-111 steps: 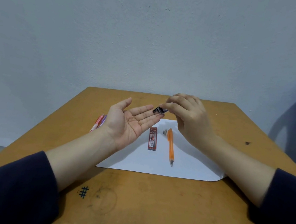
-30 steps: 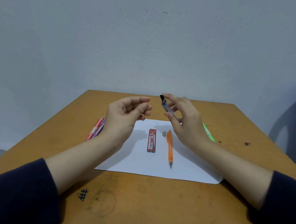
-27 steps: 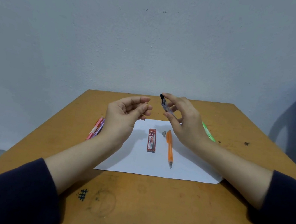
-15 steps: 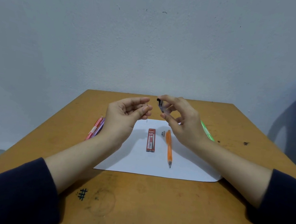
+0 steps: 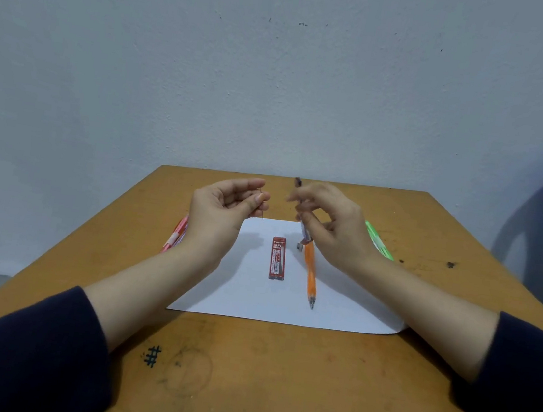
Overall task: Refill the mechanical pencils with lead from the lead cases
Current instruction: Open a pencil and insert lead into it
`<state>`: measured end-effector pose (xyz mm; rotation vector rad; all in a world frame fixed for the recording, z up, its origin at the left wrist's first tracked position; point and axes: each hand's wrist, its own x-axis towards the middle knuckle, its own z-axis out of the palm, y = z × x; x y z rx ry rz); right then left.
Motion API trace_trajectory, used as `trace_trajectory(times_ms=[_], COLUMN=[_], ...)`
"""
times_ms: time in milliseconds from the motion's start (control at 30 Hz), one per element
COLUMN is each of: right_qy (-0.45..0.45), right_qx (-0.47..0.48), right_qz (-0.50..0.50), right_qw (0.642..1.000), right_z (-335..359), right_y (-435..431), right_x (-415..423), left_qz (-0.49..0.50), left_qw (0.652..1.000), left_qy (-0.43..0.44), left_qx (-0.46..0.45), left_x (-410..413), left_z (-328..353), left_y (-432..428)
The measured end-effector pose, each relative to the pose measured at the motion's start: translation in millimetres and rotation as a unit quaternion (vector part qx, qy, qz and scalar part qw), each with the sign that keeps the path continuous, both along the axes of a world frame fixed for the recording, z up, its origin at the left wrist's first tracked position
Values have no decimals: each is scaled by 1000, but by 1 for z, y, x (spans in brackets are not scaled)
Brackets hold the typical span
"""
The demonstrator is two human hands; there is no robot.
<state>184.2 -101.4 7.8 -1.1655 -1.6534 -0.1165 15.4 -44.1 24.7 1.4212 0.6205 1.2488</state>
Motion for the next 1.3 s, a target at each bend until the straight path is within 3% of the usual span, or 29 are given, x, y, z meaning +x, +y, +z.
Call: trace_trajectory(times_ms=[133, 267, 400, 667, 967, 1033, 1167, 1300], right_qy=[20, 135, 183, 154, 184, 141, -57, -133], right_qx=[-21, -94, -140, -177, -318, -334, -347, -364], right_qz=[8, 48, 43, 7, 37, 22, -45, -69], right_qw=[1000, 985, 972, 972, 929, 932, 935, 919], right_z=[4, 9, 16, 21, 20, 18, 17, 16], right_y=[-3, -6, -3, 17, 27, 29, 30, 35], right_x=[-3, -13, -23, -40, -44, -42, -38, -37], left_qz=[3, 28, 57, 102, 120, 118, 121, 120], left_qw=[1000, 999, 994, 981, 975, 975, 972, 971], left_qy=[5, 27, 66, 116, 127, 127, 130, 131], left_qx=[3, 22, 64, 118, 135, 142, 157, 162], left_x=[0, -2, -6, -12, -14, -13, -14, -14], left_z=[-2, -3, -3, -11, -12, -13, -13, -13], left_y=[6, 11, 17, 39, 47, 48, 46, 45])
